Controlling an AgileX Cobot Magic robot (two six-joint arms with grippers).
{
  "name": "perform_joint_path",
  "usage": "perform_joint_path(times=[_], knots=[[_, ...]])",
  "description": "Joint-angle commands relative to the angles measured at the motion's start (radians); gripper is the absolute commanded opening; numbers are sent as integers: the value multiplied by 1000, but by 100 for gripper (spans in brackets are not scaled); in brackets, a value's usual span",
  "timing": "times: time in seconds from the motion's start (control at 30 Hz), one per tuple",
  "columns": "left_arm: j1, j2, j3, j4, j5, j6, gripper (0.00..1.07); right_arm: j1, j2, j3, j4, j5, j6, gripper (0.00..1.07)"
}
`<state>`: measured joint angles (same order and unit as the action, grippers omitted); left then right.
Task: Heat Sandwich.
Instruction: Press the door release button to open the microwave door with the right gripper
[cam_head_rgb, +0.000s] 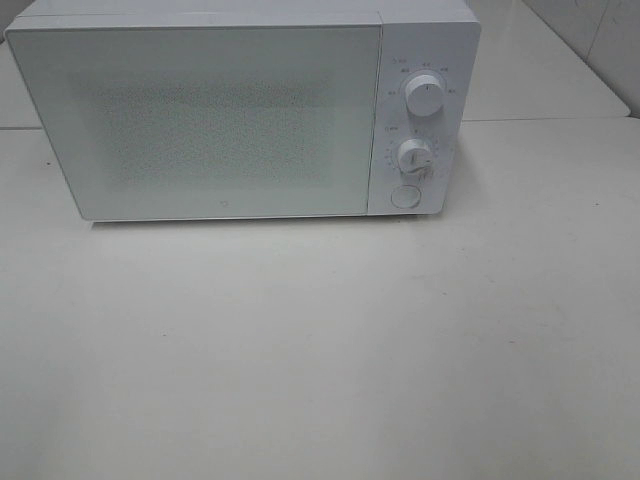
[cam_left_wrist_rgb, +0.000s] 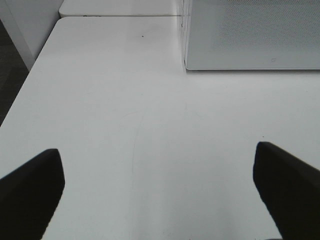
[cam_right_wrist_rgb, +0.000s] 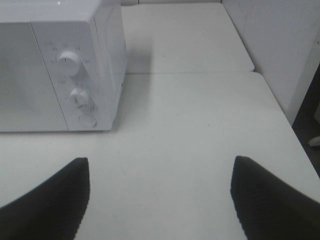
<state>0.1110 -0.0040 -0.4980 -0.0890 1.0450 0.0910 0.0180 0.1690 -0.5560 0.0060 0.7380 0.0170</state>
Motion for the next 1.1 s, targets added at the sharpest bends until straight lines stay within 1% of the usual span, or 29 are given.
perform_joint_path(times=[0.03,0.13,0.23,0.27,0.4,0.47,0.5,0.6,0.63,0.73,0.8,0.93,1.0,1.07,1.1], knots=[[3,-21,3,-5,-9,-3,97,-8,69,-5,3,-129,4,76],[3,-21,3,-5,-9,-3,97,-8,109,-5,3,-180,4,76],[3,-21,3,-5,-9,-3,97,-8,198,-5,3,-251,4,76],[3,-21,3,-5,-9,-3,97,-8,198,-5,3,-251,4,76],[3,-21,3,-5,-9,-3,97,-8,316,-5,3,-324,4,76],[3,-21,3,-5,-9,-3,97,-8,335,-5,3,-339,4,76],[3,-21,3,-5,-9,-3,97,-8,384,-5,3,-371,4,76],[3,-21,3,-5,-9,-3,97,-8,451,-5,3,-435,4,76],[3,-21,3,-5,-9,-3,97,-8,451,-5,3,-435,4,76],[3,-21,3,-5,-9,-3,97,-8,534,-5,3,-521,4,76],[3,-21,3,-5,-9,-3,97,-8,550,-5,3,-539,6,76],[3,-21,3,-5,-9,-3,97,-8,657,-5,8,-647,10,76],[3,-21,3,-5,-9,-3,97,-8,671,-5,8,-657,14,76],[3,-21,3,-5,-9,-3,97,-8,703,1,6,-684,22,76],[3,-21,3,-5,-9,-3,97,-8,729,21,6,-738,22,76]])
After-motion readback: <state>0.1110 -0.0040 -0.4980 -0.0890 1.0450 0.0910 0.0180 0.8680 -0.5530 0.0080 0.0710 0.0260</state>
